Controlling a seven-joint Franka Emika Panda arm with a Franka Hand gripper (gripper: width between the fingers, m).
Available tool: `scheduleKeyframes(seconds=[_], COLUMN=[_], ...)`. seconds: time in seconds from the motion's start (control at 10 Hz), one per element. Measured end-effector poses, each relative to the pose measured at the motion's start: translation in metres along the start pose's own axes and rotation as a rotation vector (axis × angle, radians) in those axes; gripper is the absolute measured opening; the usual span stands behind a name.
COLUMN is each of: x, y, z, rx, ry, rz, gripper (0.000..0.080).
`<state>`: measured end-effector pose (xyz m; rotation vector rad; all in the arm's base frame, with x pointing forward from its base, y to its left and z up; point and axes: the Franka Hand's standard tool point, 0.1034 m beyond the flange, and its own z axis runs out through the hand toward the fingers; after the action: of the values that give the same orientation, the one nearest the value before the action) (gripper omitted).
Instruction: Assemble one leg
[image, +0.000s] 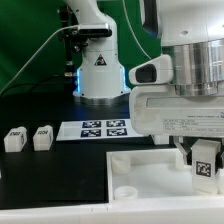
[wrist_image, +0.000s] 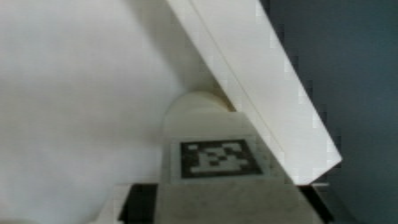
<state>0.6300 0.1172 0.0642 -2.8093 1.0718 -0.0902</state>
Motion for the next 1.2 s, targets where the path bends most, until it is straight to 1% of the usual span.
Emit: scheduleKeyframes(seconds=[0.2,0.3,0.4,0.6,0.7,0.8,0.9,1.0,1.1,1.2], x=[0.0007,0.0011,0.0009,-0.0012,-0.0018,-0.0016,-0.0018,-0.0022,-0.0023,-0.0027], y=[0.0005,0.0007,0.0011,-0.0004,-0.0022,-0.0019,-0.0021,-0.0018,-0.0018,-0.0017], z=[0.0000,0.0008,0.0015,0.0030,0.0038,0.0041,0.0041,0.0045,0.0046,0.0048], rx=[0.003,0.010,0.022,0.047,0.082,0.114,0.115,0.114,0.114,0.114], ry=[-0.002,-0.009,-0.028,-0.047,-0.066,-0.077,-0.076,-0.075,-0.073,-0.072], rz=[0.185,0.294,0.490,0.763,0.999,1.137,1.129,1.099,1.063,1.055], gripper=[0.0291,0.0291,0.0291,0.0292,0.0292,0.0292,0.0316,0.0316,0.0495,0.0495])
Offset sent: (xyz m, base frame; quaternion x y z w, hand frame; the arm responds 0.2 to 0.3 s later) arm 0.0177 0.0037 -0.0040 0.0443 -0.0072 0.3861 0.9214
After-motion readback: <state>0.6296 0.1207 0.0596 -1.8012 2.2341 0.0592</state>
